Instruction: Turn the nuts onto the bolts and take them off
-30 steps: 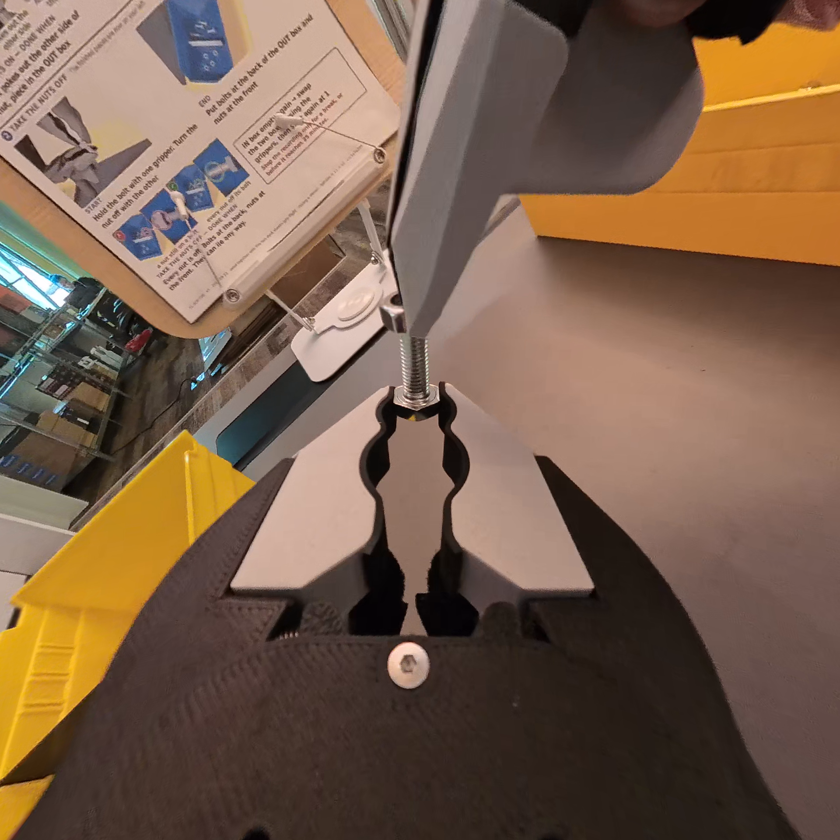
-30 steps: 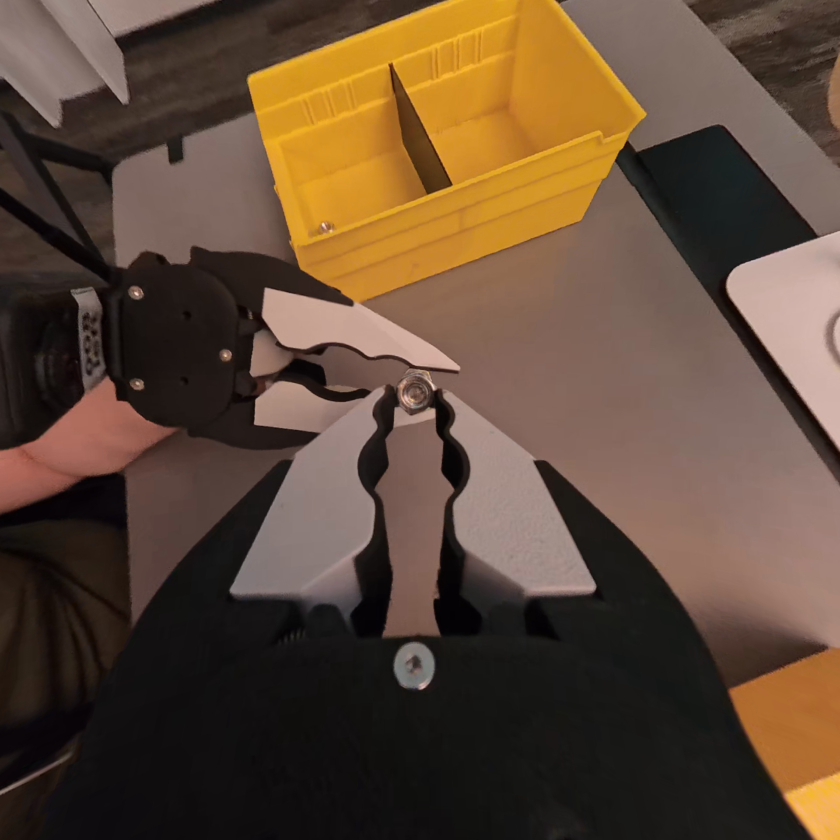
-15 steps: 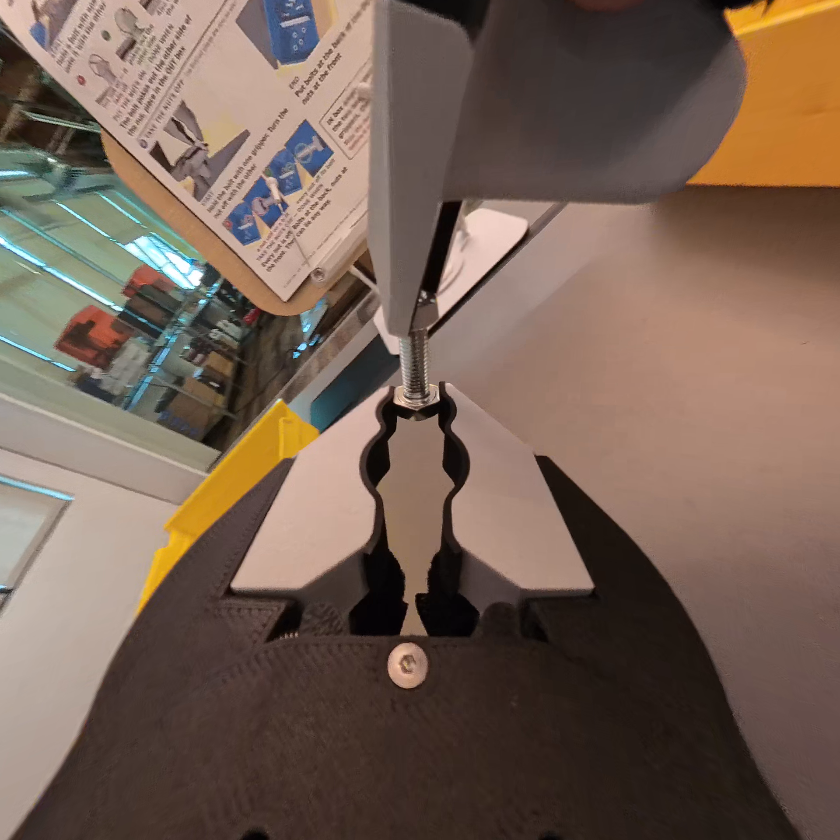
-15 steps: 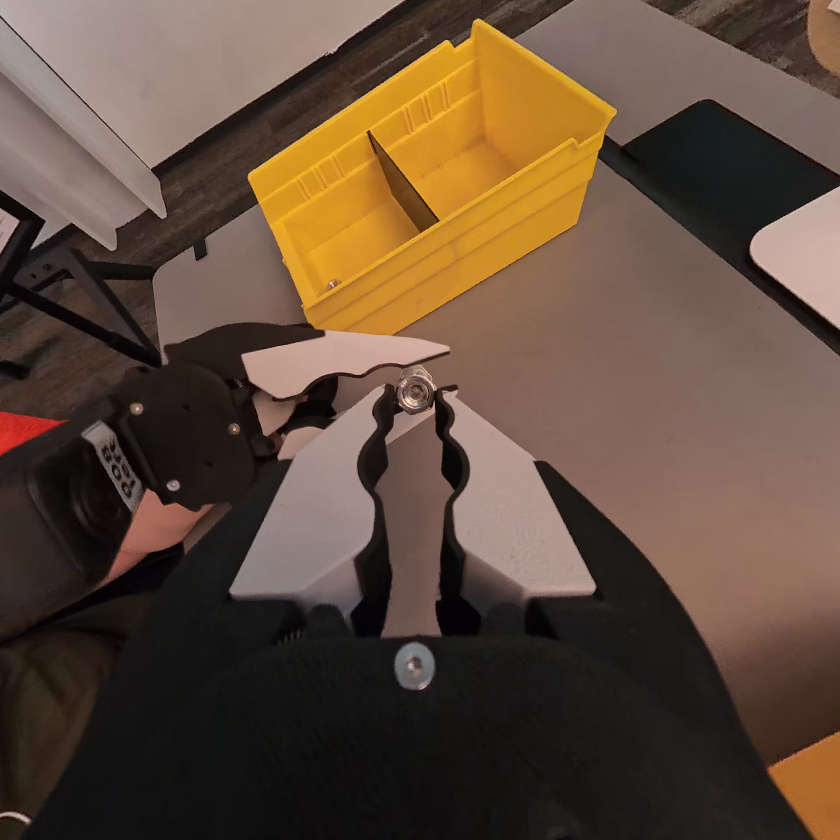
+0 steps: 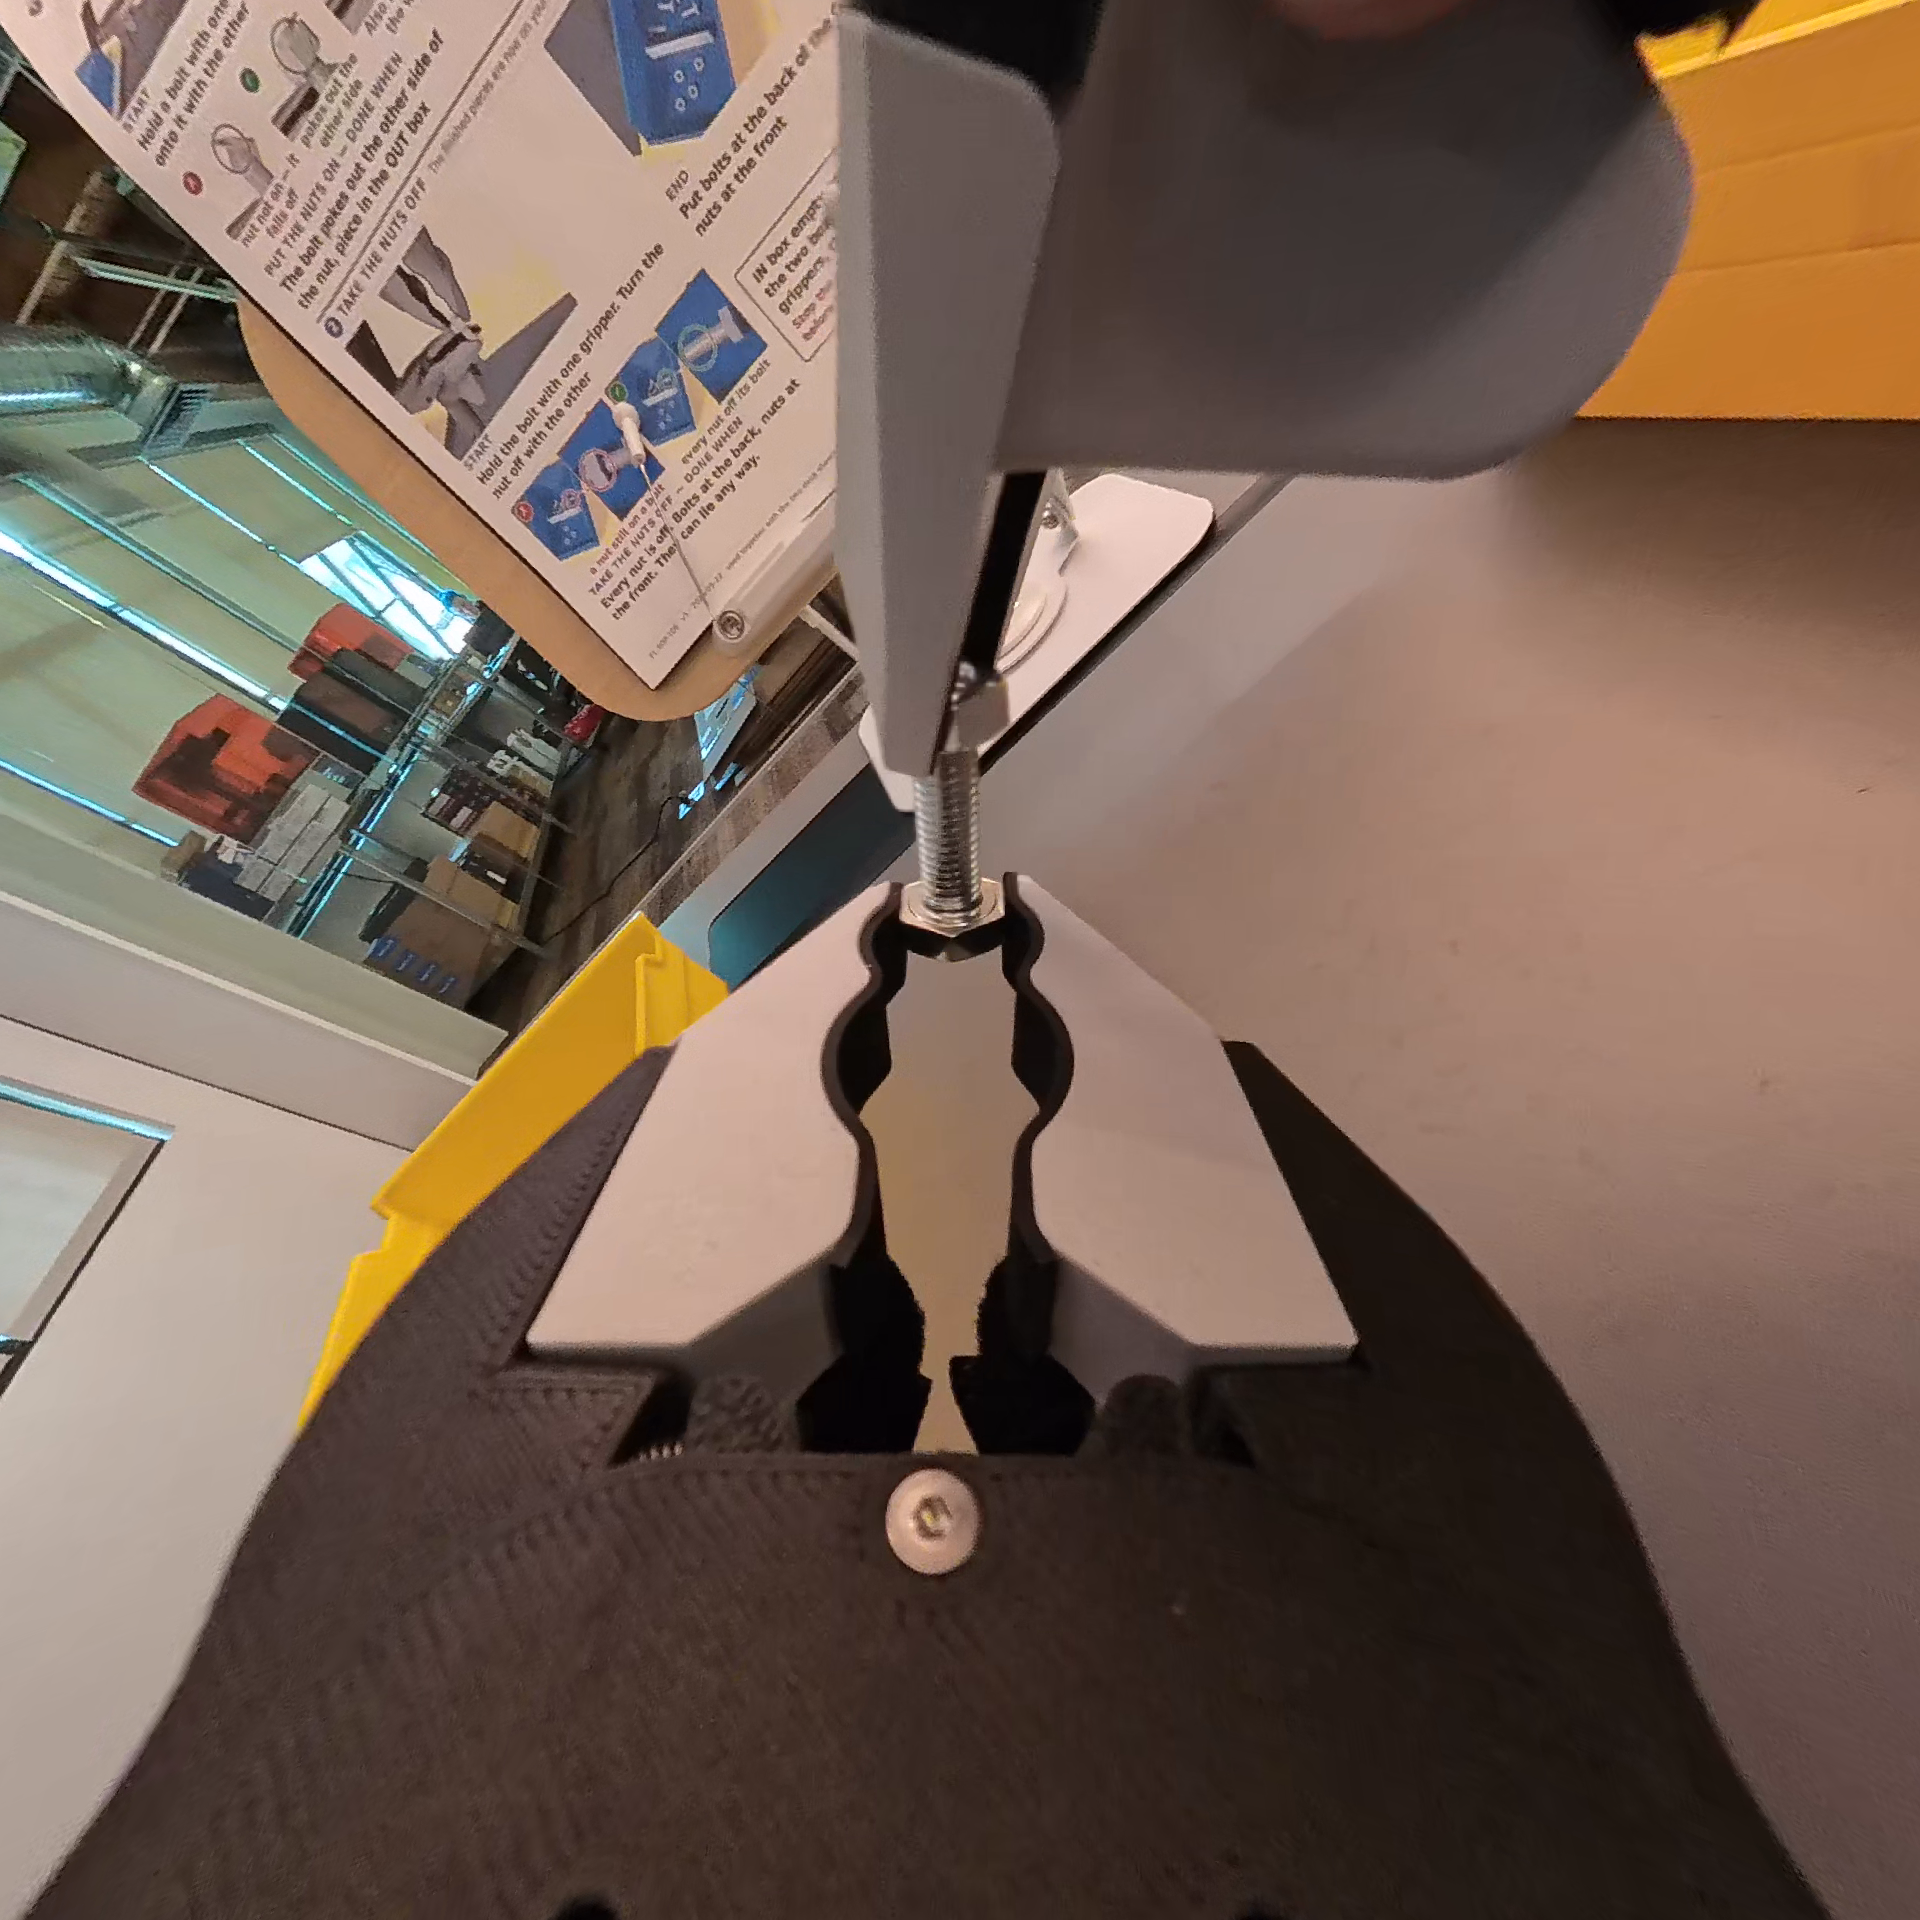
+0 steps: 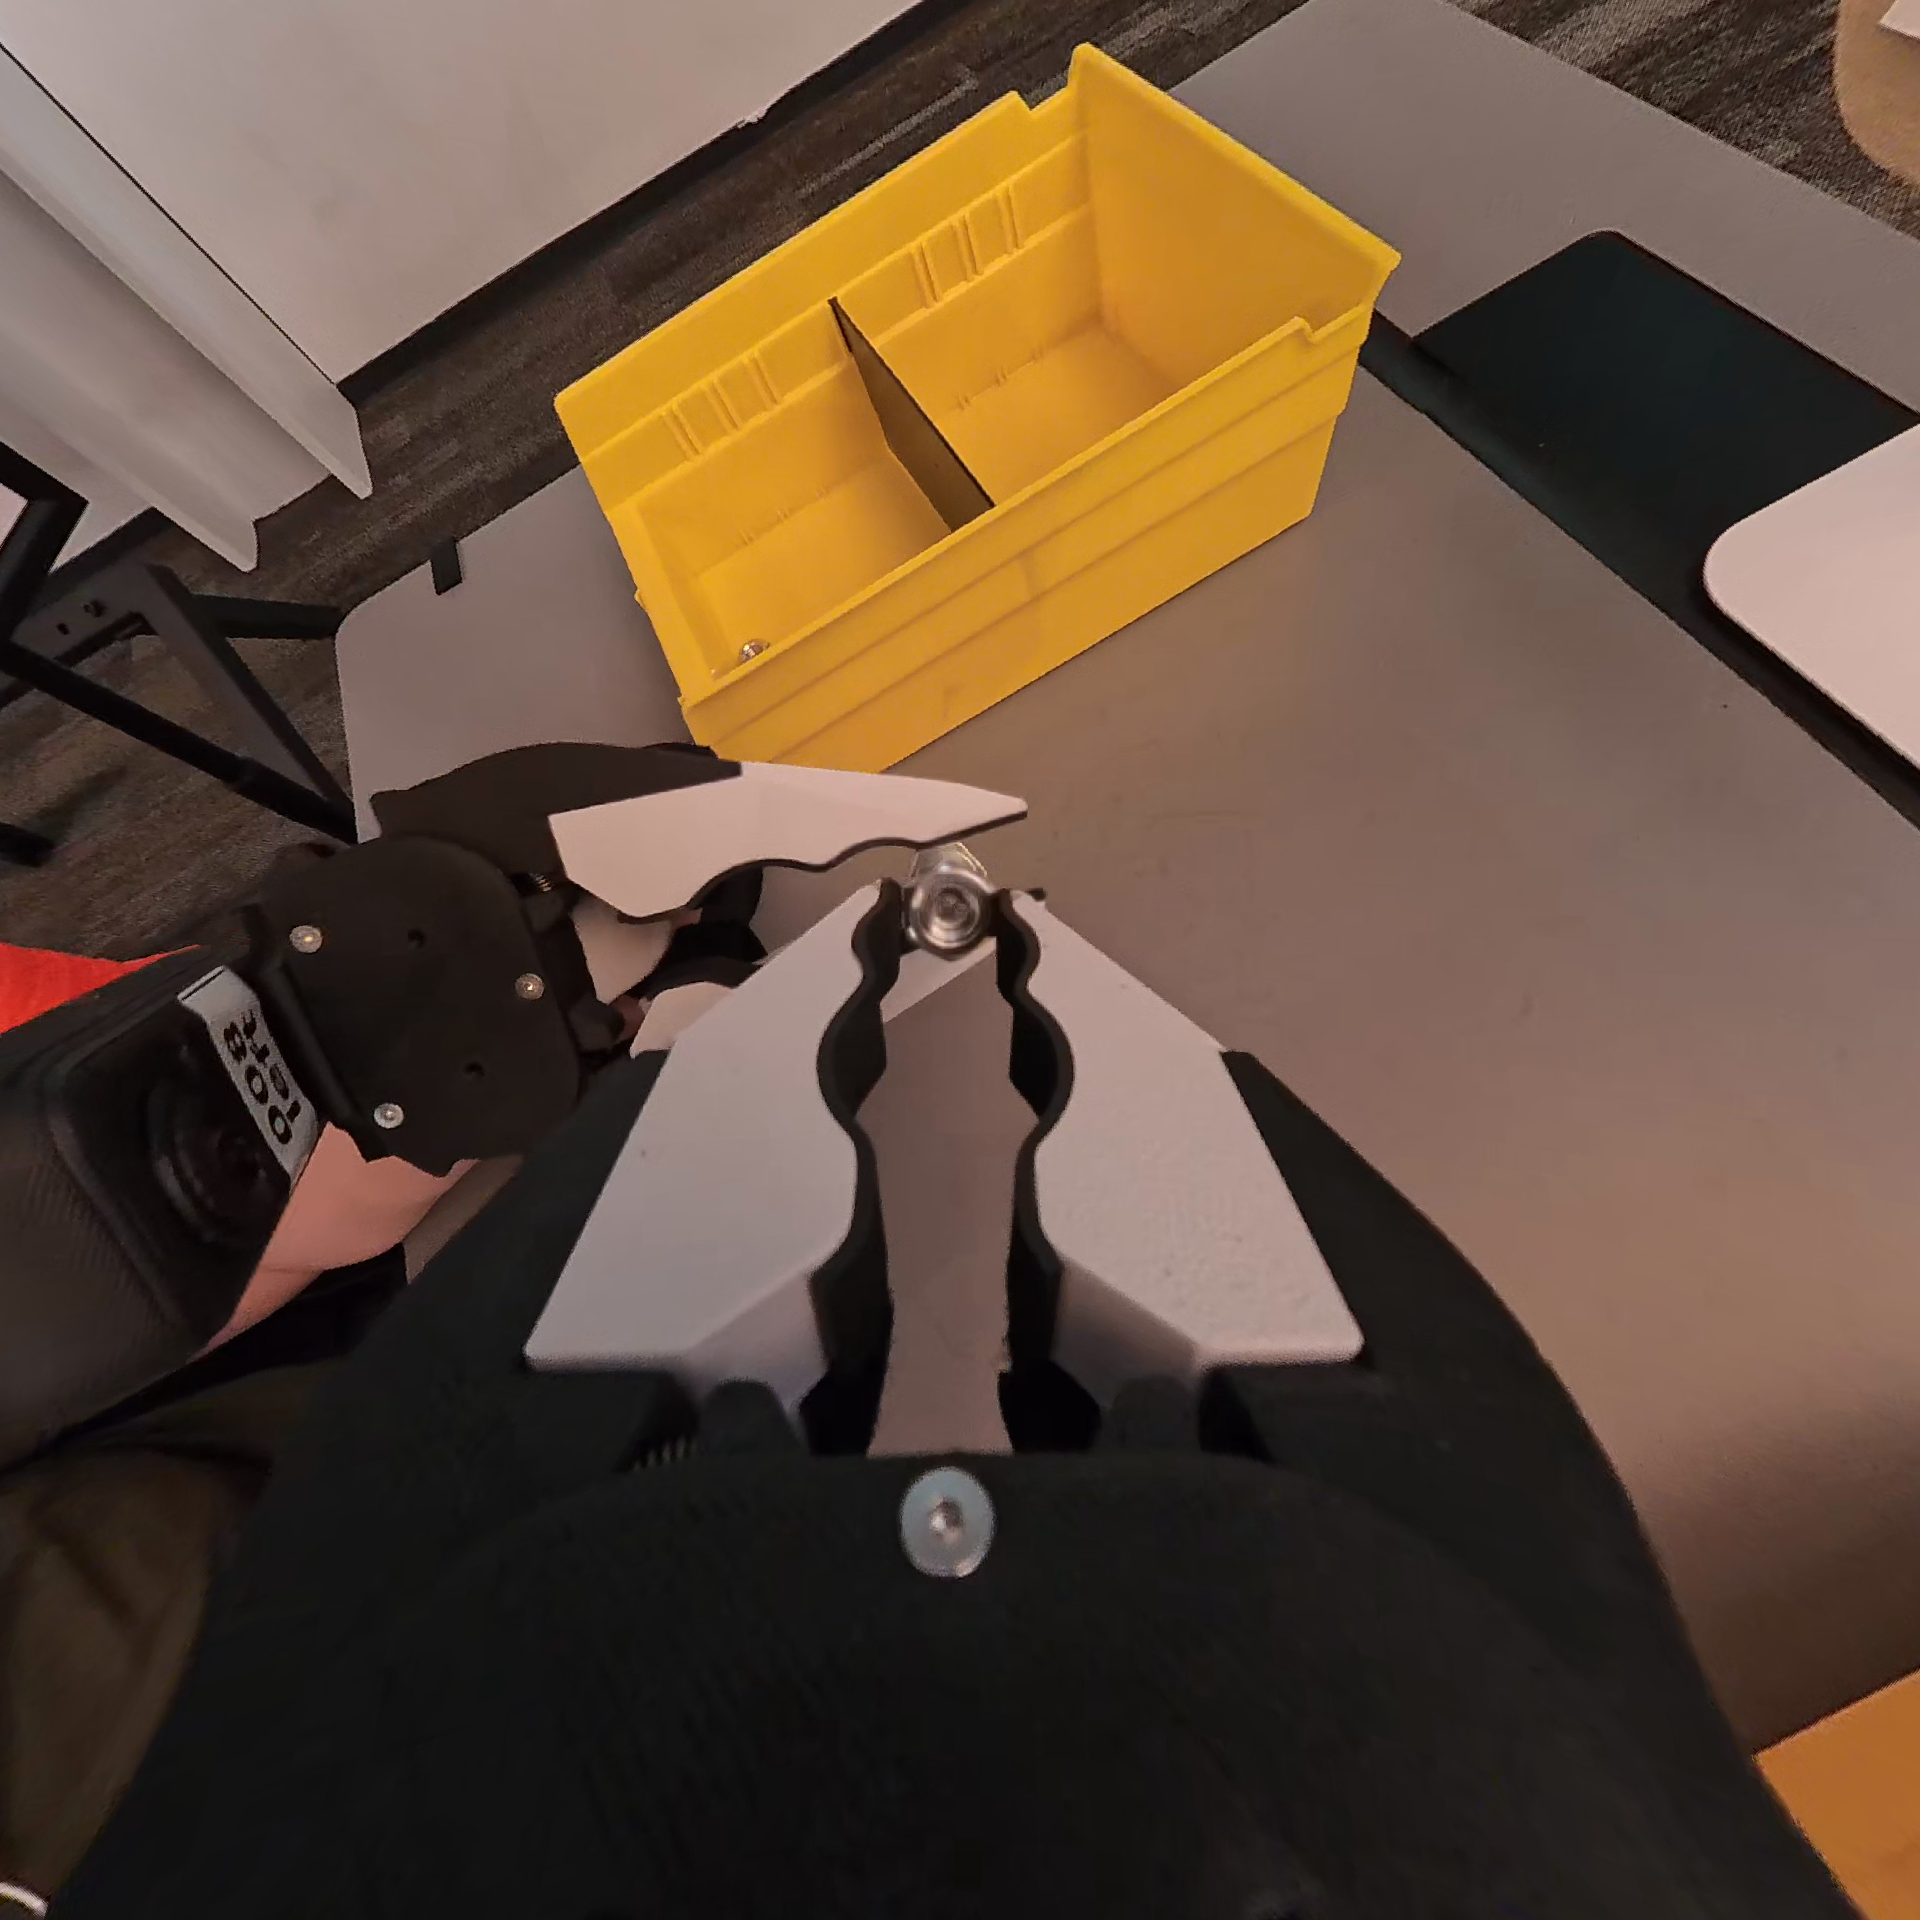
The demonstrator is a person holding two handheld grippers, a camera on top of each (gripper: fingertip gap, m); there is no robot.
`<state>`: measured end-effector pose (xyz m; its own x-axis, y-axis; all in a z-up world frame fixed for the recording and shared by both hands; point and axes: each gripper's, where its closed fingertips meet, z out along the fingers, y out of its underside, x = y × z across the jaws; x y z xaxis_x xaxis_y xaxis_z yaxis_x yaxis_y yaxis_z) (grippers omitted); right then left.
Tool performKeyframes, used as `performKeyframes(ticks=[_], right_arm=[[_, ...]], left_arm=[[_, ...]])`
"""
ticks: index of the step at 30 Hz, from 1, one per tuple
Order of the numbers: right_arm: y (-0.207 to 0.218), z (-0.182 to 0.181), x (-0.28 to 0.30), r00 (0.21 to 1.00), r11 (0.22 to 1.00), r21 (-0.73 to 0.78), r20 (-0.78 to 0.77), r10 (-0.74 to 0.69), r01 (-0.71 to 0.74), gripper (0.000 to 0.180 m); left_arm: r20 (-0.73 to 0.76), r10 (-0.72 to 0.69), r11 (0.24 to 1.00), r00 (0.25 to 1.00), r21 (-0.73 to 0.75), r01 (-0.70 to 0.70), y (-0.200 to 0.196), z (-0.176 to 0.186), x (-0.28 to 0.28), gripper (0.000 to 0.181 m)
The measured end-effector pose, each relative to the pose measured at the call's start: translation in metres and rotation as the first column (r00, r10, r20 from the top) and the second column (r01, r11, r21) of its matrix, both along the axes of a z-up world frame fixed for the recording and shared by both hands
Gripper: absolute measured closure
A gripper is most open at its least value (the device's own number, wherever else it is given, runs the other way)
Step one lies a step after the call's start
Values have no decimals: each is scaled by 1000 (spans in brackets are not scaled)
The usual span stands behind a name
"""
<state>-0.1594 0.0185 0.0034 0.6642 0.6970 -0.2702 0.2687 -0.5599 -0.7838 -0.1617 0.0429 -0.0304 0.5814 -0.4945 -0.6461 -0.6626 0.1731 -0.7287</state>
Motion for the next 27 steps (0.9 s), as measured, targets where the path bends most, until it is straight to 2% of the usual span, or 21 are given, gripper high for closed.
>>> performKeyframes(ticks=[10, 15, 18, 21, 24, 27], right_arm=[[0, 7, -2, 1000, 999, 48, -7, 21, -21, 158], [1, 24, 5, 999, 986, 157, -7, 51, -49, 149], [-11, 46, 2, 980, 931, 316, -15, 196, -181, 129], [-21, 49, 2, 950, 829, 466, 98, 298, -308, 110], [-30, 50, -2, 920, 755, 534, 134, 368, -380, 109], [-39, 55, -9, 898, 734, 547, 79, 433, -402, 110]], left_arm=[[79, -53, 996, 996, -67, 58, -4, -1, 5, 165], [176, -93, 985, 980, -129, 117, -7, 1, 8, 165], [251, -128, 975, 959, -147, 169, -10, 8, 9, 165], [322, -174, 962, 930, -145, 230, -16, 18, 11, 165], [371, -218, 945, 903, -150, 290, -23, 23, 15, 165], [428, -284, 915, 858, -146, 376, -34, 30, 22, 165]])
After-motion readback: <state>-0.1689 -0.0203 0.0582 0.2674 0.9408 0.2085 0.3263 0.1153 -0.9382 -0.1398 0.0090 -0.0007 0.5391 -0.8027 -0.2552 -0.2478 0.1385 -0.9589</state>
